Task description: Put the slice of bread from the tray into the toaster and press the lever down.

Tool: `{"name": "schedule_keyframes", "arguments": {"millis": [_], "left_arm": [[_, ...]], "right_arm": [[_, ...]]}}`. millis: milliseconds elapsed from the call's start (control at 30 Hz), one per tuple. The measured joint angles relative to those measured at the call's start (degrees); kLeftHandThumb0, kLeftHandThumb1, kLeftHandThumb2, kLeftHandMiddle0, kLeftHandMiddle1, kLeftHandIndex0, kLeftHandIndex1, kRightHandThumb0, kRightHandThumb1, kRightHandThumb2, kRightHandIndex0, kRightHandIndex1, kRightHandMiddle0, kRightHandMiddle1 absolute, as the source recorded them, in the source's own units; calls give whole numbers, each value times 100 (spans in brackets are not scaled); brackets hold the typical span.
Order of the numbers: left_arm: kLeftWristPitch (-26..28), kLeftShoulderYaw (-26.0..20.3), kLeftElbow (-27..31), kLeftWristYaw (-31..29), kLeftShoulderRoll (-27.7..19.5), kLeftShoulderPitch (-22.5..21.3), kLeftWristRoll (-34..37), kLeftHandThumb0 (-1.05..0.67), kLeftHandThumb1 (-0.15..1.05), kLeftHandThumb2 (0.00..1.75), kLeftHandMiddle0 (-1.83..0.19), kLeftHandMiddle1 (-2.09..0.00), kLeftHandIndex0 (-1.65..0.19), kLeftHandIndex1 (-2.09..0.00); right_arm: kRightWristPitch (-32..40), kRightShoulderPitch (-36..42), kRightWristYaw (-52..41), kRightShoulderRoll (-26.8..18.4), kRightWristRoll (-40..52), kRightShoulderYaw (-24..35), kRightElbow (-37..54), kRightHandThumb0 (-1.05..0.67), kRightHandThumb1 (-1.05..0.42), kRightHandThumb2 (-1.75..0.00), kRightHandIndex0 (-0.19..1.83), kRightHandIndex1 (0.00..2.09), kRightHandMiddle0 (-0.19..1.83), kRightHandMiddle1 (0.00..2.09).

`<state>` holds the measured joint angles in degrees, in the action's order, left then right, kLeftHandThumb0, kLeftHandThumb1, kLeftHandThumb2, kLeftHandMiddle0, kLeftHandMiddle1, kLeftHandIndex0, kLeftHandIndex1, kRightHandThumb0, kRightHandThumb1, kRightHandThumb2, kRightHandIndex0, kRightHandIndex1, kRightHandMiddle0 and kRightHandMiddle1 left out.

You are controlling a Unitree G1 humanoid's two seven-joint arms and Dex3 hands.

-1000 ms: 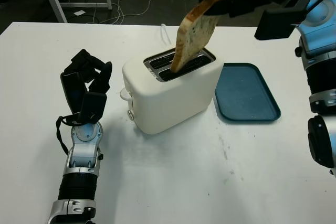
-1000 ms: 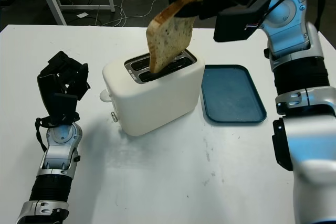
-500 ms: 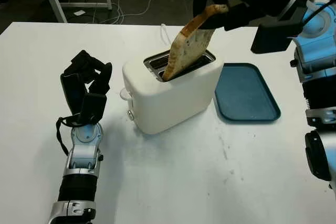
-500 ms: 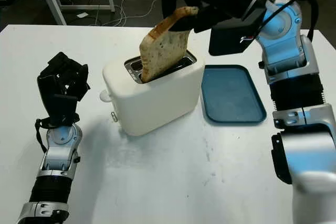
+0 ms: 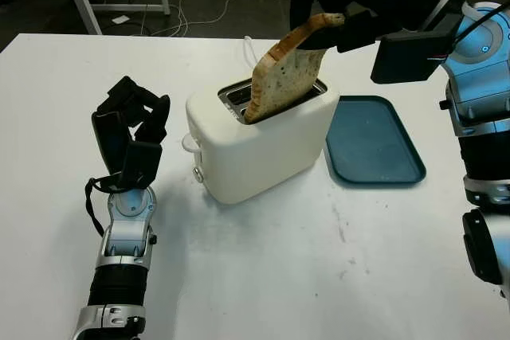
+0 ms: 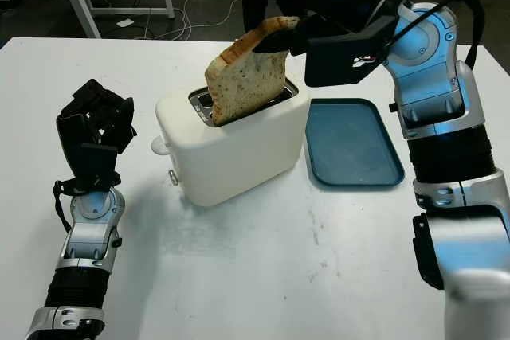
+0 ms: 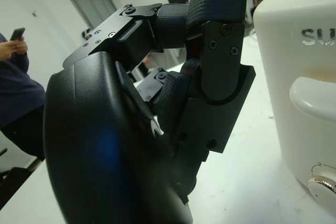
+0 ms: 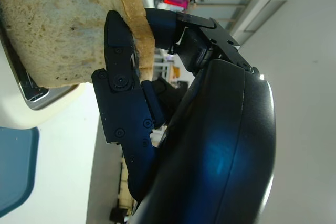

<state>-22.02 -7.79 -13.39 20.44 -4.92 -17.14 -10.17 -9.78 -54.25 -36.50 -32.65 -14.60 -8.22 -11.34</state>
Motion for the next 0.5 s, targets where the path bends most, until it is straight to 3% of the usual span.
{"name": "schedule_keyframes", "arguments": {"millis": [500], "left_arm": [[0, 0, 2, 34, 25, 3, 0, -100, 92, 34, -102, -170, -86, -154]], "right_arm": [[447, 161, -56, -109, -248, -54, 447, -37, -92, -40, 109, 175, 75, 175]]}}
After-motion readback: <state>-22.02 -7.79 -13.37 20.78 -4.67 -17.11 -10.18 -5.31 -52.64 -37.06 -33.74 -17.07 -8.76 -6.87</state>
